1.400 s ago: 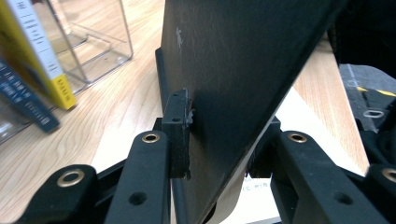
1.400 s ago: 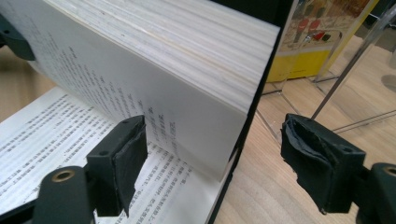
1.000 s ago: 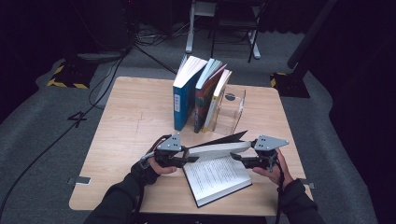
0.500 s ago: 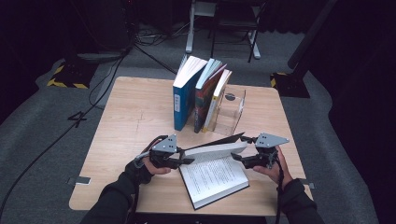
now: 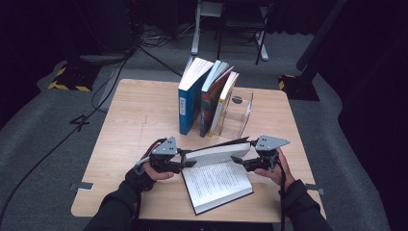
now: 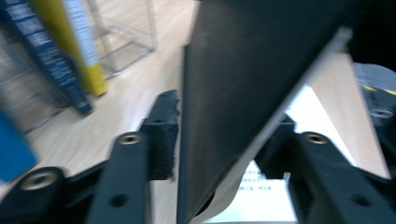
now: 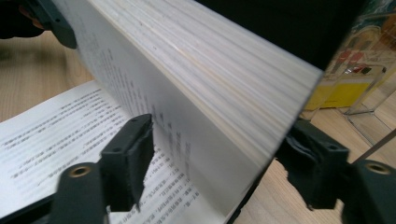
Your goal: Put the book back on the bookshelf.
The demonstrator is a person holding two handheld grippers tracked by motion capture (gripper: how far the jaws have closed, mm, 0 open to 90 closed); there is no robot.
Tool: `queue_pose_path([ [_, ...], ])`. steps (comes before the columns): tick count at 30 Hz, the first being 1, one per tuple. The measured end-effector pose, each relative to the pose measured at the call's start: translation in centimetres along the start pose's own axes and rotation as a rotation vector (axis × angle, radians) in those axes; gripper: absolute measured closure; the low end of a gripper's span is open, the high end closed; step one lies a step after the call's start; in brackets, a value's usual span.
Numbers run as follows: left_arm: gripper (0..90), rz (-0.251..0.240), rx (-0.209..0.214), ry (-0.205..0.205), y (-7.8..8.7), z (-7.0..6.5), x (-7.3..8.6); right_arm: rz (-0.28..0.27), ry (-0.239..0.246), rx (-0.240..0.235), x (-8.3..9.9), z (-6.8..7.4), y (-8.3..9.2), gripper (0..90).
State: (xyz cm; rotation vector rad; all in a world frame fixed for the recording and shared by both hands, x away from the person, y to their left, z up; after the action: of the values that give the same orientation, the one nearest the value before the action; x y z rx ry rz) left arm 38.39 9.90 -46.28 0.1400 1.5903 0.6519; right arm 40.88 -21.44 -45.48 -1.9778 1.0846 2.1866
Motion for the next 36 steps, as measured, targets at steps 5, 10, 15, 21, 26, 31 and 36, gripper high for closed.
queue_pose_path([
  [5, 51.4, 0.009, -0.051, -0.004, 0.4, 0.2, -0.1, 0.013, 0.035, -0.012, 0.2, 0.4, 0.5, 43.4],
  [10, 51.0, 0.043, -0.118, -0.015, 0.7, 0.5, -0.1, 0.012, 0.095, -0.057, 0.1, 1.3, 0.7, 60.9],
  [15, 45.8, 0.062, -0.196, 0.007, 1.1, 1.3, -0.1, 0.026, 0.154, -0.050, -0.4, 2.7, 0.3, 67.5],
  [21, 34.4, 0.085, -0.213, -0.008, 1.7, 1.1, -0.5, 0.021, 0.153, -0.038, -0.7, 3.4, 0.1, 68.5],
  [26, 27.4, 0.084, -0.260, -0.052, 2.6, 0.1, -1.4, 0.022, 0.148, -0.025, -0.8, 3.7, 0.0, 68.4],
  [31, 24.0, 0.047, -0.274, -0.076, 3.8, -0.8, -2.7, 0.029, 0.145, -0.025, -0.8, 3.8, -0.1, 67.5],
  [36, 22.7, 0.024, -0.243, -0.102, 3.5, -1.9, -3.9, 0.043, 0.162, -0.031, -0.8, 4.0, -0.2, 66.1],
])
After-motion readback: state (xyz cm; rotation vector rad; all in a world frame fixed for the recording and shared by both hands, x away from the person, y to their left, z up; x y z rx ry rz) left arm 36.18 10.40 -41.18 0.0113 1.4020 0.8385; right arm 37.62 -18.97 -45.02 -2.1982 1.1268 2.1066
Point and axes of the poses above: each handheld gripper's, and its own axes: y roughly backward along the jaws, x roughly out of its underside, z roughly to its left, the point moved 3 cm from there along -y, roughly forward along the jaws, and after that the axes turned 3 degrees about -y, right-handed, at the moved point
